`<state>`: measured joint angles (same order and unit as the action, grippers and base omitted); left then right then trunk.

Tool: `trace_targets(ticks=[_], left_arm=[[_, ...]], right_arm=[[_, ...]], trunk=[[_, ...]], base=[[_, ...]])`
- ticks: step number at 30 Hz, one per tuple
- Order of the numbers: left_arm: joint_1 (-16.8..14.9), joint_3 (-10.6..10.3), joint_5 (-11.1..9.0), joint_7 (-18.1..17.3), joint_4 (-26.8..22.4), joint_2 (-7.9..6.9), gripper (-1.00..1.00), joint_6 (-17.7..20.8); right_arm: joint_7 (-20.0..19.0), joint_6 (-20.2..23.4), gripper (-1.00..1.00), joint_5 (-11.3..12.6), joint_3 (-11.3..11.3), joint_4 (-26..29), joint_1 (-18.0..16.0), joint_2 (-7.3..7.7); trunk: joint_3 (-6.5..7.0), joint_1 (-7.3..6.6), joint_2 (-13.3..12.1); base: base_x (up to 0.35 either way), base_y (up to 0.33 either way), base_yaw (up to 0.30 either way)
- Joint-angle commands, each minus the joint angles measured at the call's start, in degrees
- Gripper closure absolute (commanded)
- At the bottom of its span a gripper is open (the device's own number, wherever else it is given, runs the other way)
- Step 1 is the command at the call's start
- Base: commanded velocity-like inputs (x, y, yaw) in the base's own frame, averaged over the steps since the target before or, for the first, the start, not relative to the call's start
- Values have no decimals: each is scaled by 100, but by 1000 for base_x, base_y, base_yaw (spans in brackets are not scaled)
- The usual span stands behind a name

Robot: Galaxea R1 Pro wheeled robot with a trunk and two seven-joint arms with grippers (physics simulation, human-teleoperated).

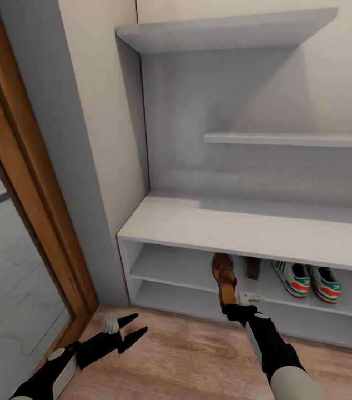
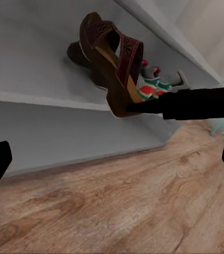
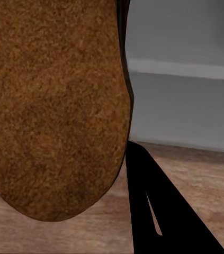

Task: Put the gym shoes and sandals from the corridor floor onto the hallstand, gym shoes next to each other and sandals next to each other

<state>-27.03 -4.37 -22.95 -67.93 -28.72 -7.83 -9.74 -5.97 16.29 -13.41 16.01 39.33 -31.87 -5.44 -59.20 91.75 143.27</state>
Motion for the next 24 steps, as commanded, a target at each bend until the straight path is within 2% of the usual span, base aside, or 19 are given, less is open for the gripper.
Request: trace_targets(ticks=[1,7,12,18,24], left_arm=[[-4,-46,-43,8,5,-8,-100,-54],[-4,-47,-45,0,7,-8,-100,-54],[-4,-47,-51,0,11,-8,-100,-54],[-4,-47,-52,-1,15,-8,-100,-54],[-4,-47,-52,-1,15,-8,-100,-54]], right_arm=[[-53,32,100,-39,43,14,-3,-10],[-53,32,100,-39,43,14,-3,-10],[-53,32,100,-39,43,14,-3,-10],[-53,32,100,-39,43,14,-3,-10],[-53,32,100,-39,43,14,-4,-10]], trunk=[[-6,2,2],[-6,2,2],[-6,2,2],[-6,2,2],[-6,2,2]], base=[[338,-51,0],[297,-100,0],[61,-20,0],[214,-52,0],[45,-17,0]])
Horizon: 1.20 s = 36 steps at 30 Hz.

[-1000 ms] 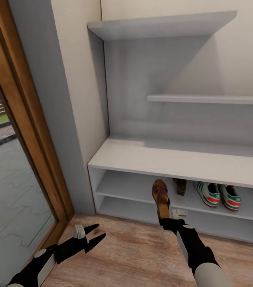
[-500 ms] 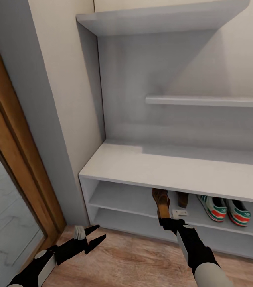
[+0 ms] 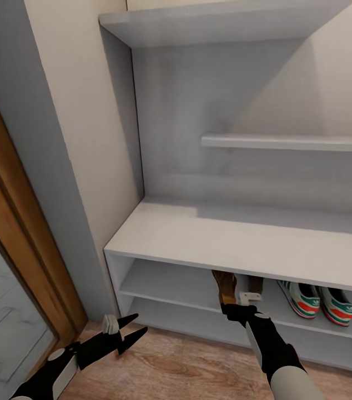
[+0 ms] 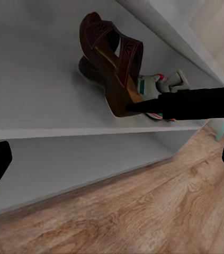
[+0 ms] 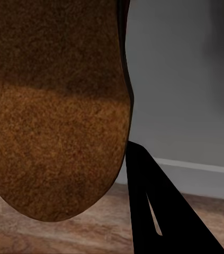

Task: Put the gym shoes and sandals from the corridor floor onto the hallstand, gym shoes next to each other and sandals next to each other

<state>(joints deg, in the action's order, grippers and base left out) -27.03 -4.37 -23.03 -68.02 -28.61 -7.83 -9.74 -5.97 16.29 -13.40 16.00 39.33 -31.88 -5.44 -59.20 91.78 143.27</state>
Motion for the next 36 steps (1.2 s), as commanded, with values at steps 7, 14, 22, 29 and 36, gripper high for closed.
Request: trace_targets(ticks=[7,14,22,29,36], left_arm=[[-4,-55,12,8,194,189,-100,-61],[-4,-61,387,15,323,309,-100,-63],[-4,-58,411,16,330,317,-100,-63],[-4,-60,408,16,330,317,-100,-63],[-4,-59,407,16,330,317,-100,-63]], right_arm=[[-53,32,100,-40,43,13,-3,-10],[-53,32,100,-40,43,13,-3,-10],[-53,32,100,-40,43,13,-3,-10],[-53,32,100,-40,43,13,-3,-10],[-53,32,100,-40,43,15,-3,-10]], trunk=[[-5,-1,2],[-5,-1,2],[-5,-1,2],[-5,-1,2],[-5,-1,2]], base=[[3,-1,0],[8,0,0],[176,-79,0],[42,-11,0],[60,0,0]])
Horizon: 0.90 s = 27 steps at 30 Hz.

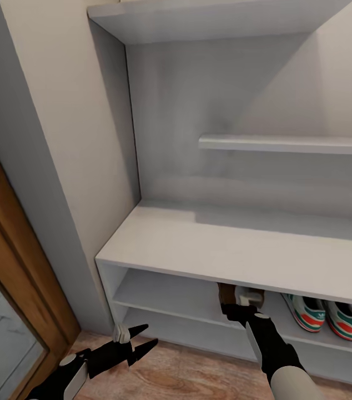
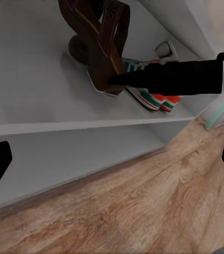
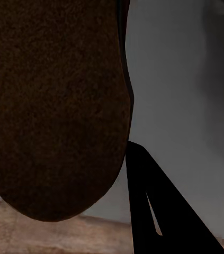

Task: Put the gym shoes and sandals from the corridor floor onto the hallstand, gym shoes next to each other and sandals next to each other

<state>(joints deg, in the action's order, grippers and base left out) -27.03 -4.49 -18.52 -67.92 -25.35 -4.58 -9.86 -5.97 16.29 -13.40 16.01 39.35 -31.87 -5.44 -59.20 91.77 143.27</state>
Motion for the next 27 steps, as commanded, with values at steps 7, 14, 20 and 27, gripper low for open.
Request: trace_targets(ticks=[7,14,20,27], left_arm=[[-4,-43,-45,7,4,-8,-100,-51],[-4,-43,-41,7,4,-8,-100,-51],[-4,-45,-45,7,4,-8,-100,-51],[-4,-43,-43,7,4,-8,-100,-51]], right_arm=[[-53,32,100,-40,43,13,-3,-10],[-53,32,-100,-40,43,15,-3,-10],[-55,32,-100,-40,43,19,-3,-10],[-55,32,-100,-38,43,17,-5,-10]], trunk=[[-5,-1,2],[-5,-1,2],[-5,-1,2],[-5,-1,2]], base=[[101,0,0],[5,0,0],[0,0,0],[0,0,0]])
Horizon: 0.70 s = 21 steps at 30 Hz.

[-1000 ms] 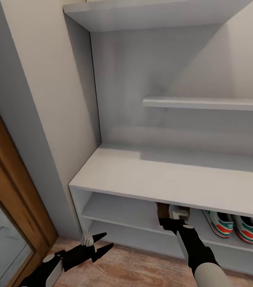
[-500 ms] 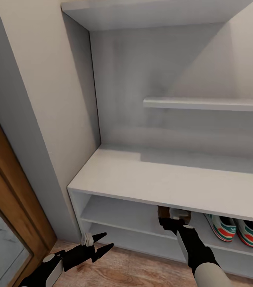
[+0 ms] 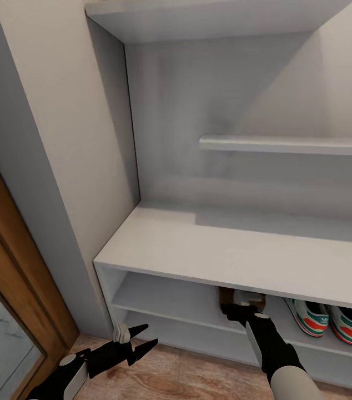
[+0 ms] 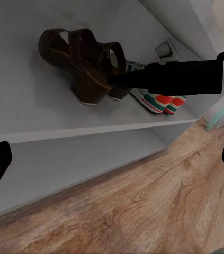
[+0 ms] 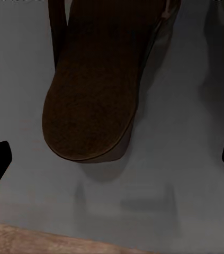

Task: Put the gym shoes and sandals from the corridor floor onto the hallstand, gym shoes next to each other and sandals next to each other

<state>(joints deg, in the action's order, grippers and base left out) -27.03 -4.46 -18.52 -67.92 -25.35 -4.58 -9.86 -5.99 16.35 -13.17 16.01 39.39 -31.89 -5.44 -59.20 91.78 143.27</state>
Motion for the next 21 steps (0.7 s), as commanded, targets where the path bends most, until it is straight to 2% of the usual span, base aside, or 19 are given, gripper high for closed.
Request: trace_targets(ticks=[1,6,21], left_arm=[[-4,-47,-43,7,4,-8,-100,-51],[-4,-46,-43,7,4,-8,-100,-51],[-4,-46,-44,7,4,-8,-100,-51]], right_arm=[[-52,26,-100,-62,42,13,-2,-10],[-58,26,-100,-62,42,14,-1,-10],[-53,26,-100,-63,42,13,-1,-10]], trunk=[[-5,-1,2],[-5,-1,2],[-5,-1,2]], base=[[-79,0,0],[-244,0,0],[-337,0,0]])
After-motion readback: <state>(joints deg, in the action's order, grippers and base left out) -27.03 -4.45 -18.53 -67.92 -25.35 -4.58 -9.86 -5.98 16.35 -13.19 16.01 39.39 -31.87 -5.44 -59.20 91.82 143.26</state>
